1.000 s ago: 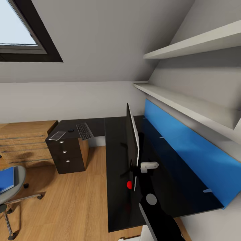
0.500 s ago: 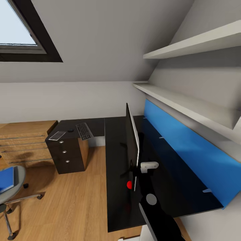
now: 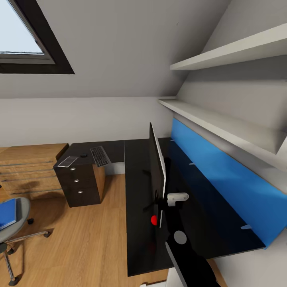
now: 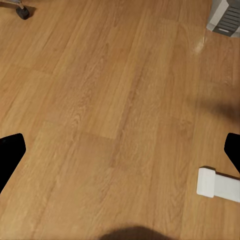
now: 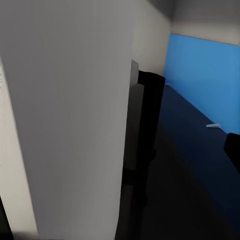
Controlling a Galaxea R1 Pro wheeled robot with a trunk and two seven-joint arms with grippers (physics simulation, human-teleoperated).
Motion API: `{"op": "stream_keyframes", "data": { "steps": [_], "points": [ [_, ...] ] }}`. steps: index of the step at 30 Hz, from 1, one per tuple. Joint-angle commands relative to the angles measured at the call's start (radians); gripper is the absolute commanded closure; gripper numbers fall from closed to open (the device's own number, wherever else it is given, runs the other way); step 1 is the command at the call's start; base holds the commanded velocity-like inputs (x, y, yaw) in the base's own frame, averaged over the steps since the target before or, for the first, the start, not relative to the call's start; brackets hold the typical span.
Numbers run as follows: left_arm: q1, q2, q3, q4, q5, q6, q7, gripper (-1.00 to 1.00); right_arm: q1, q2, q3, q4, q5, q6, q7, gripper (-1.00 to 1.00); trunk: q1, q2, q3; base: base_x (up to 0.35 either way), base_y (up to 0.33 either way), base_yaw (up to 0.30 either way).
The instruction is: In the bedroom, organize the workspace by keeping the computer under the desk, ensuring the monitor is on the desk, placing the keyboard on the desk next to the monitor, placing the mouse on the desk next to the keyboard, moving the folder from the swivel chair onto the desk next to the mouse, stacking the notebook on top of the folder with the pen on top of the notebook, and positioning the swivel chair next to the desk.
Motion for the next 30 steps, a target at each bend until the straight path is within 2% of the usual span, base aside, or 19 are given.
{"op": "stream_keyframes", "data": {
  "steps": [1, 9, 16, 22, 30],
  "points": [
    [0.0, 0.0, -0.008, -0.001, 0.007, -0.002, 0.002, -1.0, -0.001, 0.0, 0.002, 0.001, 0.007, 0.001, -0.006, -1.0, 0.001, -0.002, -0.002, 0.0, -0.002, 0.0],
    [0.0, 0.0, -0.008, -0.001, 0.007, -0.001, 0.002, -1.0, -0.001, 0.001, 0.005, 0.009, 0.008, 0.001, -0.006, -1.0, 0.001, -0.002, -0.002, -0.113, 0.016, 0.0],
    [0.0, 0.0, -0.008, -0.001, 0.006, -0.001, 0.003, -1.0, -0.001, 0.003, 0.013, 0.029, 0.008, 0.001, -0.005, -1.0, 0.001, -0.002, -0.002, -0.298, 0.083, 0.0],
    [0.0, 0.0, -0.008, -0.001, 0.007, 0.0, 0.002, -1.0, -0.001, 0.002, 0.055, 0.04, 0.008, 0.001, -0.006, -1.0, 0.001, -0.002, -0.002, -0.316, 0.099, 0.0],
    [0.0, 0.0, -0.008, -0.001, 0.006, 0.0, 0.003, -1.0, -0.001, 0.002, 0.063, 0.059, 0.006, 0.002, -0.005, -1.0, 0.001, -0.002, -0.002, -0.317, 0.107, 0.0]
  ]
}}
